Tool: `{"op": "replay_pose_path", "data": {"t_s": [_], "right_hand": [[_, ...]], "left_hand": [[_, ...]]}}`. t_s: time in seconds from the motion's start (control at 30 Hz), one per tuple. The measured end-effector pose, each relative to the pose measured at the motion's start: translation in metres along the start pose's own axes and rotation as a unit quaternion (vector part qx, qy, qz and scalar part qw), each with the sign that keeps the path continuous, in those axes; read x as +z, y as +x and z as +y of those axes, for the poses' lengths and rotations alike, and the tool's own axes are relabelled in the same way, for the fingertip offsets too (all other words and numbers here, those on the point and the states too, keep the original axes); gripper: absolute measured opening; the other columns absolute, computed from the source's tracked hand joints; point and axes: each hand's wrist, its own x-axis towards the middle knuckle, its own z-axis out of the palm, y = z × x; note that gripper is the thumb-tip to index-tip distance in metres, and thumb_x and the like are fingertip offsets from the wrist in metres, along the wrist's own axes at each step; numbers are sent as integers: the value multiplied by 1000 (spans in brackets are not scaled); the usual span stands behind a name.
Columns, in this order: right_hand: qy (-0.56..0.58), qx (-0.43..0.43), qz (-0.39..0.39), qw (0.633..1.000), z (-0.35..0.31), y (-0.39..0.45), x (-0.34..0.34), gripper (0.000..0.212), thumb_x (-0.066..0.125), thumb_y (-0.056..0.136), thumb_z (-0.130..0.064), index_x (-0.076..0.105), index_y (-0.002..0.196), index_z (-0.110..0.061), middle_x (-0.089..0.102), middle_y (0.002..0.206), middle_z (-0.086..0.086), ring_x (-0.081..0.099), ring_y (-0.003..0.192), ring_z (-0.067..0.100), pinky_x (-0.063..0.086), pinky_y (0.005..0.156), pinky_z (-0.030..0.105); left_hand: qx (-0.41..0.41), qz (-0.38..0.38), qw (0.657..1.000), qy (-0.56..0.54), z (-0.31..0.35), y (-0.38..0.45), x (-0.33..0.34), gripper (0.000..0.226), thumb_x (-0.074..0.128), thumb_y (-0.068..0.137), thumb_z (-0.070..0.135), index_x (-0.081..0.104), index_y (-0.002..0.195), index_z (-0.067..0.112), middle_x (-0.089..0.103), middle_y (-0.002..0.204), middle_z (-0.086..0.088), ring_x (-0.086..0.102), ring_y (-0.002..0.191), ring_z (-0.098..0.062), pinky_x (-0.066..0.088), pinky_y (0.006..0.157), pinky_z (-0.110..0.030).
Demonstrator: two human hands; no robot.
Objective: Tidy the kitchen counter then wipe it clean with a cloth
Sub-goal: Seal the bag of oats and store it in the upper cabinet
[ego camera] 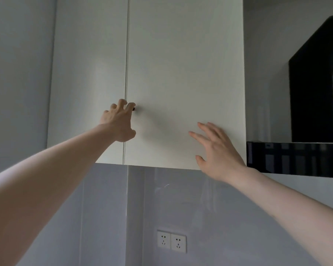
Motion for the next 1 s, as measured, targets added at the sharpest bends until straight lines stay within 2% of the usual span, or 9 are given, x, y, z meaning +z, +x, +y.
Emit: {"op": "replay_pose_path", "data": {"t_s": [0.1,0.27,0.37,0.5,0.63,0.73,0.8,0.87,1.0], "right_hand": [[-69,-20,-10,997,8,-3,9,74,60,91,-34,29,158,-30,5,169,2,-6,155,27,-1,126,50],[-113,-26,-20,993,13,-3,21,84,58,90,-42,14,162,-31,-15,169,0,-22,154,27,-7,124,54],[-125,-19,-14,992,13,-3,25,87,57,90,-47,11,162,-30,-14,169,1,-23,153,28,-7,124,56],[-126,-2,-7,992,7,-5,26,92,57,87,-57,12,162,-29,-10,170,3,-21,154,30,-3,124,58],[-112,22,0,993,-4,-10,25,98,58,85,-63,9,163,-29,-13,169,1,-22,154,29,-2,124,58],[-78,40,-4,996,-20,-17,22,106,65,83,-62,3,163,-31,-21,168,2,-24,153,31,0,124,58],[-36,55,-13,998,-36,-25,19,108,67,85,-59,-5,161,-35,-28,166,0,-28,152,29,-1,126,53],[16,54,-10,998,-61,-32,14,108,68,86,-58,-7,160,-37,-28,165,-4,-25,153,25,0,127,47],[79,10,18,997,-110,-42,6,107,69,87,-57,-7,160,-40,-24,166,-11,-20,154,13,2,128,40]], "left_hand": [[4,7,1000,12,2,7,7,81,69,76,35,29,146,25,33,145,-3,45,126,-31,44,98,-41],[-4,22,1000,7,4,16,8,70,70,75,29,37,136,22,41,135,-1,50,118,-30,46,89,-39],[7,16,1000,10,3,21,0,65,67,74,23,40,133,22,46,131,1,53,114,-28,45,79,-35],[18,4,1000,12,1,24,-15,58,64,74,22,45,129,23,52,127,3,56,113,-25,44,78,-32],[29,28,999,-18,-7,12,-26,54,63,72,21,48,123,24,54,121,4,55,106,-24,41,76,-31],[42,57,996,-56,-18,-6,-39,50,65,73,22,48,120,24,54,116,5,54,103,-24,40,79,-31],[57,85,992,-68,-24,-19,-48,50,65,71,24,47,118,25,54,114,4,54,100,-24,40,87,-34],[74,111,989,-65,-28,-33,-60,50,66,70,26,48,116,25,54,112,4,55,100,-24,38,95,-36],[111,165,979,-50,-30,-57,-89,48,65,68,27,52,113,24,55,107,3,55,98,-26,33,101,-37]]}}
